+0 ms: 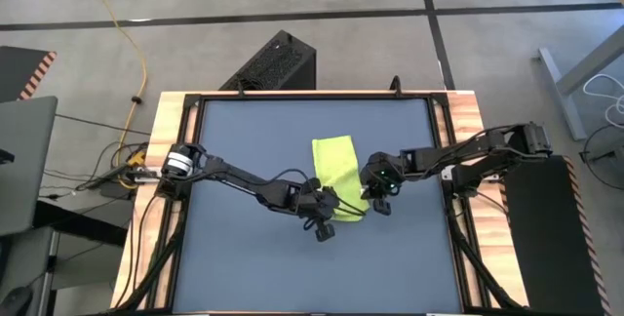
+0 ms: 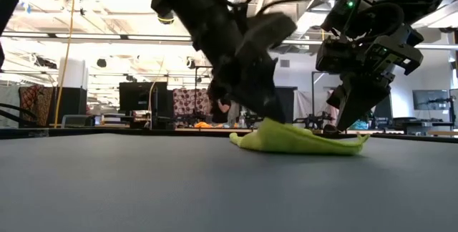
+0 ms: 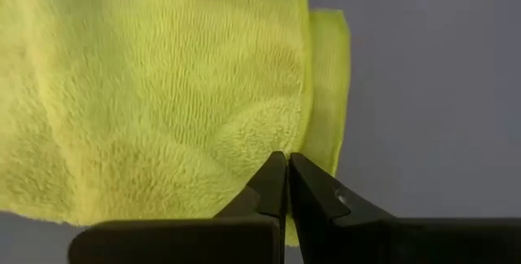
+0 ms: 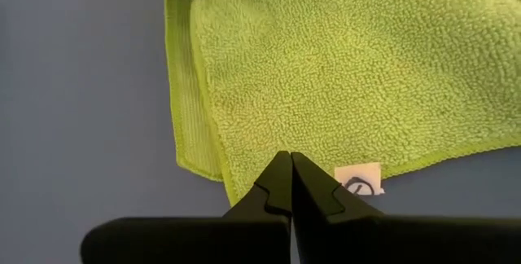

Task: Roll towel into tight, uniform cylinder
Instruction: Roll the green towel

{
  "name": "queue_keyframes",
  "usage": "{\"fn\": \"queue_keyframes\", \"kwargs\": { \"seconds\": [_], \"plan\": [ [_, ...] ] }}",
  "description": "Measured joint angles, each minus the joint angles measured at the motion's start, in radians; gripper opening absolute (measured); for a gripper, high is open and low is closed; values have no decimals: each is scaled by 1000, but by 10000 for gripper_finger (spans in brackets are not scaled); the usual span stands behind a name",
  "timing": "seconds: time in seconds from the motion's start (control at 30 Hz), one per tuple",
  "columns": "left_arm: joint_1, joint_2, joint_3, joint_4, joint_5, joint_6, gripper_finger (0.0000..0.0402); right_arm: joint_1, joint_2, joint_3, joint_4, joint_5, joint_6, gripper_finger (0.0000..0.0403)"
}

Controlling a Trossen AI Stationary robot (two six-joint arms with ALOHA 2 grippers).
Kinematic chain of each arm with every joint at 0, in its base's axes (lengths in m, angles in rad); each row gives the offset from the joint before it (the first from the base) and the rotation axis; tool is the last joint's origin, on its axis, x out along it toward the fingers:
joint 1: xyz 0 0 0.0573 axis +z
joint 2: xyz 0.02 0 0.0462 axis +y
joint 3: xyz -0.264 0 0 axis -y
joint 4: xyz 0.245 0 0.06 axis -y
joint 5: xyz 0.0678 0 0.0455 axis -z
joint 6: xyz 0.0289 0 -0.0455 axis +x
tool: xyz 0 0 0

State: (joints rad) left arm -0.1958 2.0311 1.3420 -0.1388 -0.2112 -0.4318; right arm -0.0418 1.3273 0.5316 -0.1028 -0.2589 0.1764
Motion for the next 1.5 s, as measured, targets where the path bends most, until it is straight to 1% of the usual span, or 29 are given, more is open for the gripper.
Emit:
{"fn": "queue_keyframes", "kwargs": {
  "seconds": [0.17, 0.4, 0.53, 0.67, 0.8, 0.93, 1.0, 1.1, 1.2, 1.5],
  "plan": [
    [-13, 1, -1, -2, 16, -29, 0, 0, 0, 0, -3, -4, 0, 20],
    [-39, 1, -1, 0, -56, -64, 0, 3, 0, 0, -14, -19, -7, 20],
    [-43, 1, -1, 5, -110, -79, 0, 26, 2, 0, 31, -40, -62, 20],
    [-34, 1, -1, 1, -112, -114, 0, 42, 3, 0, 56, -88, -132, 19],
    [-16, 1, -1, -7, -110, -139, 0, 43, 36, 0, 78, -135, -159, 19],
    [-1, 1, -1, -5, -86, -146, 0, 75, 114, 0, 145, -166, -129, 18],
    [2, 1, -1, -5, -83, -146, 0, 94, 138, 0, 190, -166, -102, 18],
    [5, 1, -1, -6, -80, -146, 0, 117, 142, 0, 222, -147, -73, 18],
    [5, 1, -1, -6, -73, -146, 0, 137, 144, 0, 221, -110, -55, 18],
    [1, 1, -1, -10, -72, -145, 0, 167, 244, 4, 237, -63, 15, 18]
  ]
}}
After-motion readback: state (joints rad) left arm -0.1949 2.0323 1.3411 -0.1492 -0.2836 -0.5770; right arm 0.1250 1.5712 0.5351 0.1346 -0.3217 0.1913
